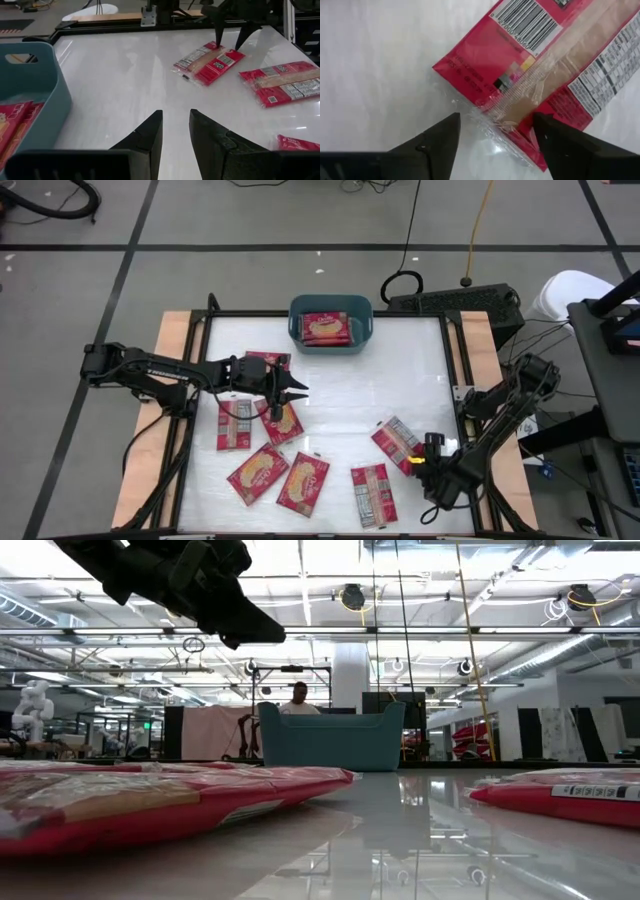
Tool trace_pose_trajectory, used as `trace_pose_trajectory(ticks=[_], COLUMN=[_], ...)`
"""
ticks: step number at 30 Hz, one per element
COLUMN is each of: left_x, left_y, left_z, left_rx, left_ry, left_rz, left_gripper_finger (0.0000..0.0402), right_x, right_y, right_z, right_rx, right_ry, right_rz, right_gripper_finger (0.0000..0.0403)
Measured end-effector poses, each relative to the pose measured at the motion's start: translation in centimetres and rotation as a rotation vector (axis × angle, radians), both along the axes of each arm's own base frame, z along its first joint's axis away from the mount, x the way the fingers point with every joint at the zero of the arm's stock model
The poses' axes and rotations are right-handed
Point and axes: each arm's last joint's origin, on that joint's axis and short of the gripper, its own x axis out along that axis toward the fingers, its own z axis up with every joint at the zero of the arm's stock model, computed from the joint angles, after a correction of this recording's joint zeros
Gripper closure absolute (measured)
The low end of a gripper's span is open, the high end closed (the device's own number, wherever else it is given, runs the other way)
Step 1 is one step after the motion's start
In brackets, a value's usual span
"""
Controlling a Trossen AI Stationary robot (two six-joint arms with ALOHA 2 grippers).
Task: Sort popcorn bags into baskets
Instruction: Put the red popcorn bag into the green bin
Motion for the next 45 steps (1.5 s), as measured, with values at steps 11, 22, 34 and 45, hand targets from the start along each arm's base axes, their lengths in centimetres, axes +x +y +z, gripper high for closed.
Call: trace_pose_trajectory(ticks=[11, 22, 34, 45], left_x=[0.0, 0.0, 1.0, 5.0], left_y=[0.0, -0.1, -4.0, -5.6], left_z=[0.0, 0.0, 0.0, -5.7], left_rx=[0.001, 0.002, 0.181, 0.315], left_ry=[0.000, 0.000, -0.116, -0.157], left_rz=[0.000, -0.004, -0.138, -0.161], left_gripper_finger=[0.0300, 0.0300, 0.0250, 0.0150], right_x=[0.3, 2.4, 6.0, 8.9], right_y=[-0.6, -1.1, -3.0, -5.2], right_z=[-1.1, -1.5, -0.9, -0.3], right_rx=[-0.096, -0.127, -0.147, -0.141], right_ry=[-0.136, -0.325, -0.443, -0.536], right_rz=[0.122, 0.123, 0.051, -0.057], right_gripper_finger=[0.0311, 0.0399, 0.0402, 0.0403])
